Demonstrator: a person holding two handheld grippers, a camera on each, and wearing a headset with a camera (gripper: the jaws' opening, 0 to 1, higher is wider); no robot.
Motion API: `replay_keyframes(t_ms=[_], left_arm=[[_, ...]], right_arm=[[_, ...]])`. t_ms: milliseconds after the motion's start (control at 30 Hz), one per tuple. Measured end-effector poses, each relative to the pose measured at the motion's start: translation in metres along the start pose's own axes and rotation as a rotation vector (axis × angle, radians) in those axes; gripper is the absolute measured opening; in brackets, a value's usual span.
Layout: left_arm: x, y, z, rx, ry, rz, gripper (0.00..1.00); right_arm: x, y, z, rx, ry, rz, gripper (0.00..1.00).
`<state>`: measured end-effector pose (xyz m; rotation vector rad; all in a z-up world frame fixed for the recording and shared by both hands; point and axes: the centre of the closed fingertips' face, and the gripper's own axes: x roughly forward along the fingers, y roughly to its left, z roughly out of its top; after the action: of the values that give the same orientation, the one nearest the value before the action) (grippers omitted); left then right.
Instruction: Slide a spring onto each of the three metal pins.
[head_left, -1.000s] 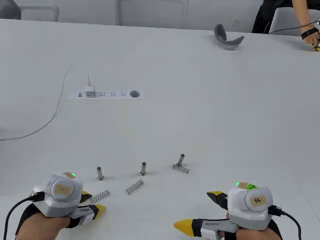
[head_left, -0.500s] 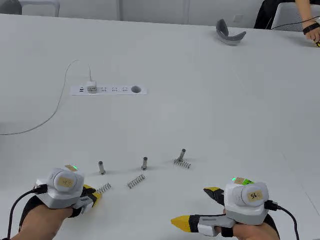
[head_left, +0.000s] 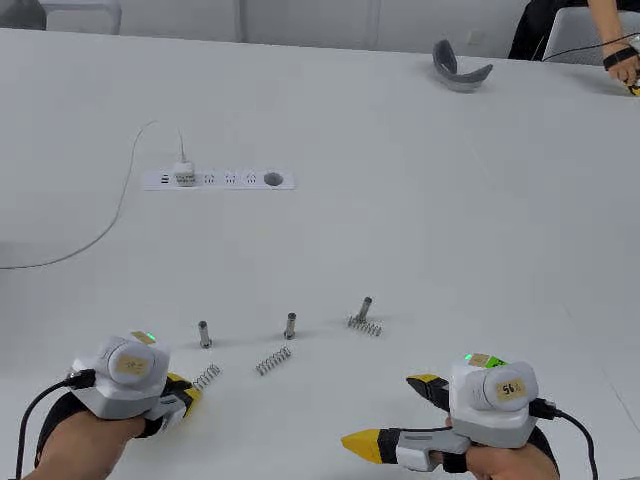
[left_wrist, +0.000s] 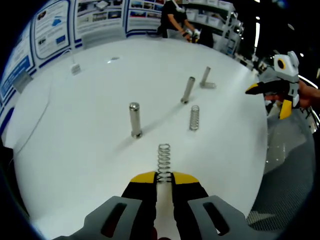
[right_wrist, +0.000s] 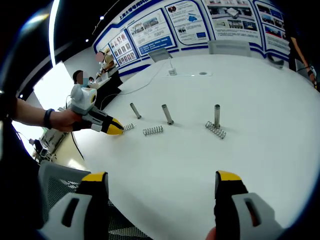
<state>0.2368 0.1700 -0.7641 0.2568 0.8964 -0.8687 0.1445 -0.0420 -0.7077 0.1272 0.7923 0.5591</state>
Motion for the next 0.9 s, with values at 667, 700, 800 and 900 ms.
replay_keyframes(t_ms=[667, 700, 800, 900], left_arm=[[-0.015, -0.009, -0.005, -0.028, -0.007, -0.010, 0.11], [-0.016, -0.009, -0.005, -0.029, -0.007, -0.010, 0.11], [-0.017, -0.010, -0.004, -0.029, -0.006, -0.013, 0.10], [-0.022, -0.013, 0.000, -0.026, -0.010, -0.017, 0.10]], right_arm=[[0.006, 0.009, 0.002, -0.005, 0.001, 0.028, 0.89], [0.006, 0.010, 0.002, -0.005, 0.000, 0.028, 0.89], [0.006, 0.010, 0.004, -0.005, -0.003, 0.030, 0.89], [0.006, 0.011, 0.004, -0.005, -0.004, 0.032, 0.89]])
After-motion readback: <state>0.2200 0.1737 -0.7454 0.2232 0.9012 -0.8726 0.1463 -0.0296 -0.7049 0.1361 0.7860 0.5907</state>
